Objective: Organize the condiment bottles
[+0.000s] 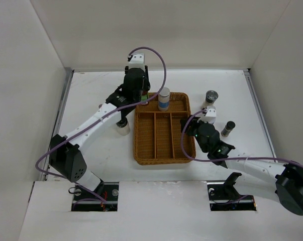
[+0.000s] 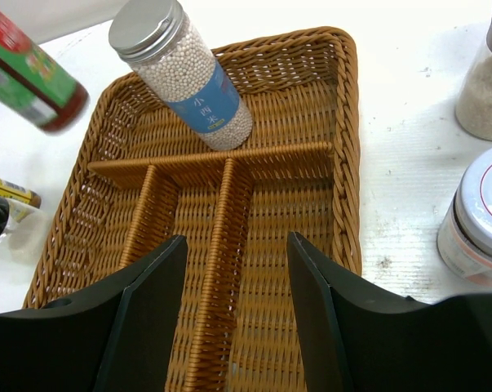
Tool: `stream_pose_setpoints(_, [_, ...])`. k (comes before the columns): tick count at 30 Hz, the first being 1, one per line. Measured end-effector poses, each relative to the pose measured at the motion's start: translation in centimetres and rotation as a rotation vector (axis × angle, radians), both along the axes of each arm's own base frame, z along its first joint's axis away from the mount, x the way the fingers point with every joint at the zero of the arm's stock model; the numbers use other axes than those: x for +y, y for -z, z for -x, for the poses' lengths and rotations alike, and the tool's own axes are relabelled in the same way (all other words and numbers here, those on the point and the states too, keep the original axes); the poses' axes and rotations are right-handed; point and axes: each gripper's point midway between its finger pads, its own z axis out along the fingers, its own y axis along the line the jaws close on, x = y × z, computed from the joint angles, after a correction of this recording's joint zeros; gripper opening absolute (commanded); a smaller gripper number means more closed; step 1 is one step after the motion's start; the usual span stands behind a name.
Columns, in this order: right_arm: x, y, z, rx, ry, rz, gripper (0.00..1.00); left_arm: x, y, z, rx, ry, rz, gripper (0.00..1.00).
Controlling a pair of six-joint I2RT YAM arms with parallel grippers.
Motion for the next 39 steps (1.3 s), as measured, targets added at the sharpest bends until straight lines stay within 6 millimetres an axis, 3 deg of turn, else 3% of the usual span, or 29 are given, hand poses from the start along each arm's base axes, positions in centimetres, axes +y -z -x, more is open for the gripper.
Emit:
stream_pose_setpoints(5, [0.0, 0.0, 0.0, 0.0, 0.0, 0.0, 0.59, -2.4, 2.8, -0.5, 0.04, 0.041, -0.025, 0.13])
stream_pose_setpoints(12, [0.0, 0.0, 0.0, 0.0, 0.0, 0.0, 0.59, -3.4, 7.0, -1.9, 0.096, 0.042, -0.06, 0.13])
stream_pose_setpoints(20, [0.0, 0.1, 0.0, 0.001, 0.0, 0.001, 0.59, -3.5, 8.1, -2.1, 0.089, 0.04, -0.04, 0.14])
stream_pose_setpoints(26, [0.0, 0.0, 0.0, 0.001, 0.0, 0.0, 0.59, -3.4, 11.4, -1.0, 0.138, 0.043, -0.05, 0.16])
stream_pose_setpoints(29, [0.0, 0.0, 0.0, 0.001, -0.001, 0.0, 0.59, -3.7, 11.3, -1.1, 0.116, 0.043, -0.034, 0.18])
stream_pose_setpoints(37, [0.1, 0.0, 0.0, 0.001, -0.003, -0.001, 0.59, -4.4, 11.1, -1.0, 0.088, 0.049, -0.008, 0.67])
stream_pose_setpoints(39, [0.1, 0.0, 0.0, 0.001, -0.004, -0.001, 0.59, -4.8, 10.8, -0.8, 0.08, 0.056, 0.001, 0.74])
